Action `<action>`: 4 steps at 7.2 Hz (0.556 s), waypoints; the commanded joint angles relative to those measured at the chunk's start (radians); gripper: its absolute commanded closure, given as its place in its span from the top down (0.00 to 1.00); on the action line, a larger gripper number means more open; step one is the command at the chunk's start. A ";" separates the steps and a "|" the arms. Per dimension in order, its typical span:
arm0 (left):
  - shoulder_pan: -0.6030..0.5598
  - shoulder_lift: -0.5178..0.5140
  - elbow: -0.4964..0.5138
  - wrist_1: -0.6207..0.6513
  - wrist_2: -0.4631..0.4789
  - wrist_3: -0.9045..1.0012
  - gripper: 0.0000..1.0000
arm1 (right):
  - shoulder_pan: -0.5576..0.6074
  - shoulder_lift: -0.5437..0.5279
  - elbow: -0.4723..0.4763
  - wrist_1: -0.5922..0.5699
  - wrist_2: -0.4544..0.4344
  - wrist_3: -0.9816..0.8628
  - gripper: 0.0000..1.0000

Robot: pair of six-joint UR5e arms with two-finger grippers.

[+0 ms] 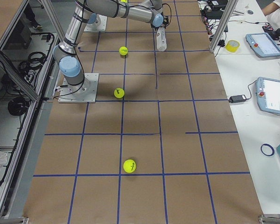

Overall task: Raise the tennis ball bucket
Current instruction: 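Lower the tube onto the table lying on its side with the right gripper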

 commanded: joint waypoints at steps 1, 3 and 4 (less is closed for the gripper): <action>0.003 -0.001 0.002 -0.001 -0.007 0.000 1.00 | -0.001 -0.004 0.001 0.005 0.024 0.002 1.00; 0.001 -0.002 0.000 -0.001 -0.007 -0.002 1.00 | -0.033 -0.028 0.003 0.006 0.024 -0.006 1.00; 0.001 -0.001 -0.003 -0.001 -0.006 -0.002 1.00 | -0.064 -0.069 0.004 0.028 0.018 -0.006 1.00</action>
